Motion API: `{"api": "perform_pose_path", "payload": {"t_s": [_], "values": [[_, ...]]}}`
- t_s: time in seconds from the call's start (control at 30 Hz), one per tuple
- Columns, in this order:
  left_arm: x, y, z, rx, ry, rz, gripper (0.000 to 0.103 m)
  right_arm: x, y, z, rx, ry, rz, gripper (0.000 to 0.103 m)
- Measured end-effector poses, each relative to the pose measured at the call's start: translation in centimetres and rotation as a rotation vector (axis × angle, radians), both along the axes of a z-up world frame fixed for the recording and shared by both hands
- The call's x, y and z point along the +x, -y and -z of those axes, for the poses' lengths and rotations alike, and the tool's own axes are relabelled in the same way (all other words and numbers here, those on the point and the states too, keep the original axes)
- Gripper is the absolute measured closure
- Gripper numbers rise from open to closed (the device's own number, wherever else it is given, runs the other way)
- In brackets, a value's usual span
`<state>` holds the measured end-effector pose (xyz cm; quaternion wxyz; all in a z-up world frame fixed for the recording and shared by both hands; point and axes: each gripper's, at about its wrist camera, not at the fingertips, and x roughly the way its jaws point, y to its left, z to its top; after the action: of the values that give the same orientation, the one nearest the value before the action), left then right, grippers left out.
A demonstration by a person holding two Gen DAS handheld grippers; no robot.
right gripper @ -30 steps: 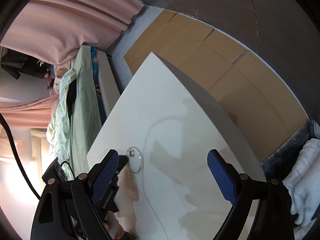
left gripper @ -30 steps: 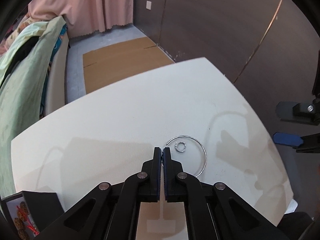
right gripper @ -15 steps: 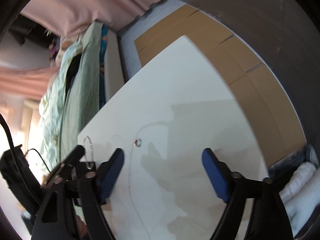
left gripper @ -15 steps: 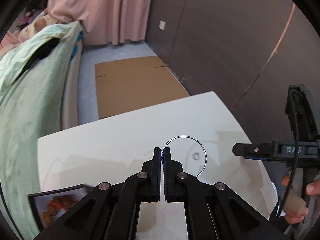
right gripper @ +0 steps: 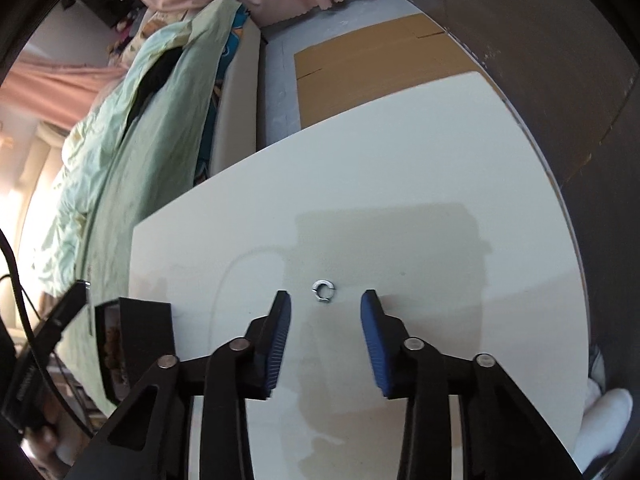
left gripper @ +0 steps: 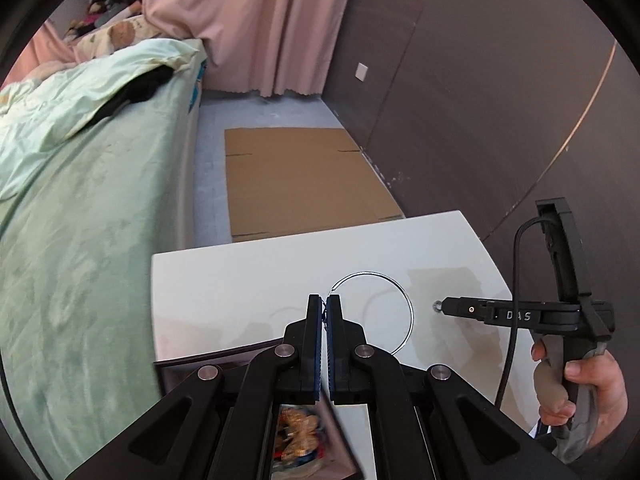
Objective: Organize jewelry
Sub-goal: 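Carry the hoop toward the box with left gripper while right grasps small silver ring, then lower the silver hoop into the box and open the left gripper, then lower the small silver ring into the box and open the right gripper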
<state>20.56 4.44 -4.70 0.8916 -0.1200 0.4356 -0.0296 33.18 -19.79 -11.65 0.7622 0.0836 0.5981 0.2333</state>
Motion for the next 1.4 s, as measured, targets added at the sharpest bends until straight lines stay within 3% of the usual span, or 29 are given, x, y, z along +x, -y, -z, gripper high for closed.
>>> {"api": "perform_pose_path", "payload": {"t_s": [0.27, 0.63, 0.73, 0.93, 0.97, 1.0, 1.03, 1.07, 1.1, 1.13, 1.4], "values": [[-0.6, -2.0, -0.7, -0.033, -0.009, -0.013, 0.102, -0.4, -2.4, 0.0, -0.143, 0.075, -0.037, 0.073], [-0.7, -3.8, 0.6, -0.072, -0.081, -0.036, 0.102, -1.2, -4.2, -0.2, -0.300, 0.164, -0.060, 0.088], [-0.5, -4.2, 0.9, -0.106, -0.103, -0.037, 0.100, -1.5, -4.1, -0.4, -0.314, 0.171, -0.063, 0.088], [-0.2, -5.0, 1.3, -0.127, -0.147, -0.058, 0.099, -2.4, -3.8, -2.7, -0.229, 0.211, -0.056, 0.089], [-0.2, -5.1, 1.2, -0.127, -0.148, -0.063, 0.097, -2.8, -3.7, -3.4, -0.195, 0.220, -0.059, 0.089], [-0.3, -5.2, 1.1, -0.128, -0.146, -0.067, 0.086, -2.9, -3.8, -3.8, -0.178, 0.225, -0.062, 0.089], [-0.4, -5.3, 0.8, -0.134, -0.139, -0.072, 0.068, -3.2, -3.9, -4.4, -0.155, 0.234, -0.065, 0.089], [-0.6, -5.5, 0.5, -0.142, -0.125, -0.078, 0.057, -3.5, -4.0, -4.9, -0.130, 0.241, -0.071, 0.089], [-0.9, -5.8, 0.0, -0.147, -0.102, -0.087, 0.040, -3.9, -4.2, -5.4, -0.106, 0.245, -0.078, 0.089], [-1.2, -6.0, -0.4, -0.147, -0.082, -0.094, 0.033, -4.1, -4.5, -5.6, -0.086, 0.248, -0.085, 0.089], [-2.4, -8.5, -3.2, -0.179, -0.008, -0.131, 0.032, -6.8, -7.5, -8.3, 0.099, 0.250, -0.160, 0.089]]}}
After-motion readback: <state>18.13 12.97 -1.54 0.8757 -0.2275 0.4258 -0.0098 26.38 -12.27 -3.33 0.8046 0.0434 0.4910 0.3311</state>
